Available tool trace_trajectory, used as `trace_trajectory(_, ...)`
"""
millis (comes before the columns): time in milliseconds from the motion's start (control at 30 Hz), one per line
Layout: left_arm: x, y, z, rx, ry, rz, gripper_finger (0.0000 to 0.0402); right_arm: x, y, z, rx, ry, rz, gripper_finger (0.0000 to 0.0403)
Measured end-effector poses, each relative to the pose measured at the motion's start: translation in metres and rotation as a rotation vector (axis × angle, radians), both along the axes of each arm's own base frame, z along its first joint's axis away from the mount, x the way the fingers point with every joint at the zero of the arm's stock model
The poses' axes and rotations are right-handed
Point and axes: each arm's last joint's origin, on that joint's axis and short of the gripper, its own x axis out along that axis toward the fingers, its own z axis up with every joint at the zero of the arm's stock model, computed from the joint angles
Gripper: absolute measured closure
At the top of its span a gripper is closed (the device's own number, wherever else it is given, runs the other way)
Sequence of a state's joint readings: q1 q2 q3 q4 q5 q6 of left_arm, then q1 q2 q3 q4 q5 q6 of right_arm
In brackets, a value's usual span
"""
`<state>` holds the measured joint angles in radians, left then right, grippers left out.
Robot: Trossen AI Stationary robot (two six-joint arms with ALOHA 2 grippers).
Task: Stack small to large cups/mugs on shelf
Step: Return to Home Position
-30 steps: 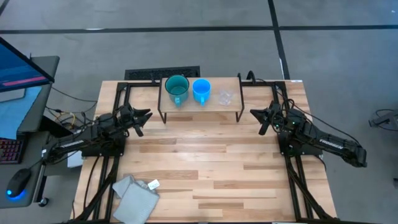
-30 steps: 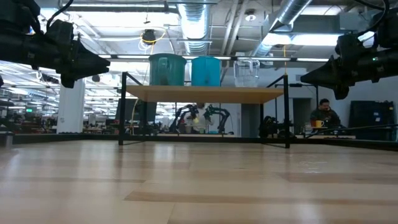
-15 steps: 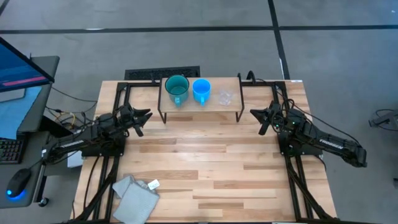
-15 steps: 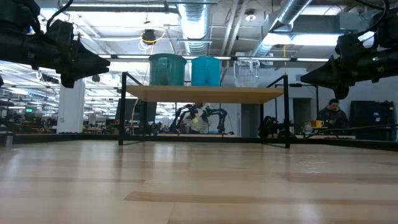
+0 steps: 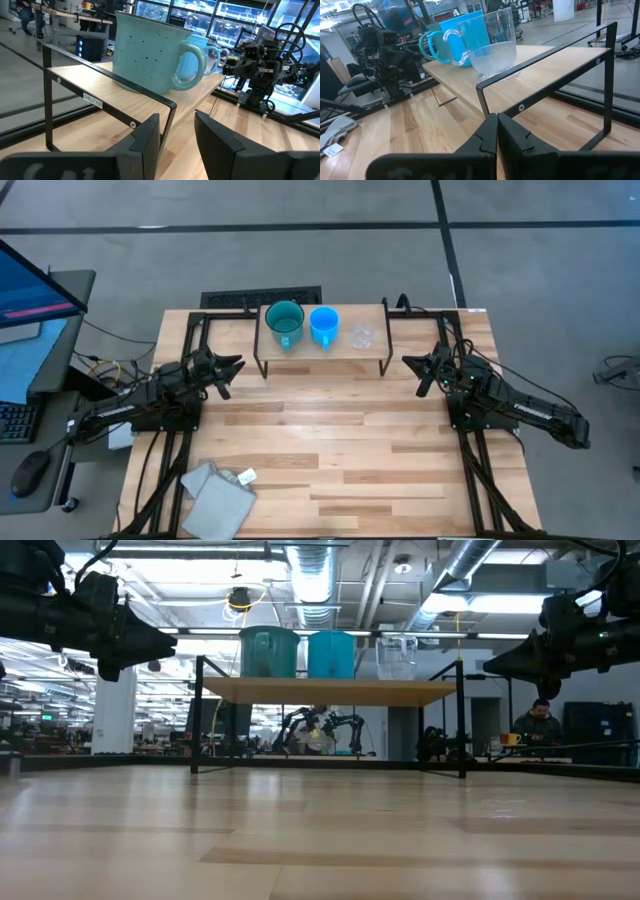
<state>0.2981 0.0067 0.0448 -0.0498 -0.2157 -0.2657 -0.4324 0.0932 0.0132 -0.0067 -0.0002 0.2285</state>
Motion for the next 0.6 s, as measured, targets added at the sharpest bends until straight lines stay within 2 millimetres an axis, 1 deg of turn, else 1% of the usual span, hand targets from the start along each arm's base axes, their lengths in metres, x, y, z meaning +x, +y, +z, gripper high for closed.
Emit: trace_trajectory(600,0.0004,-0.0012,0.0000,0.000,0.000,-0.013,0.0288,0.0000,0.0000,0.0000,0.000,0.000,0.000,0.0370)
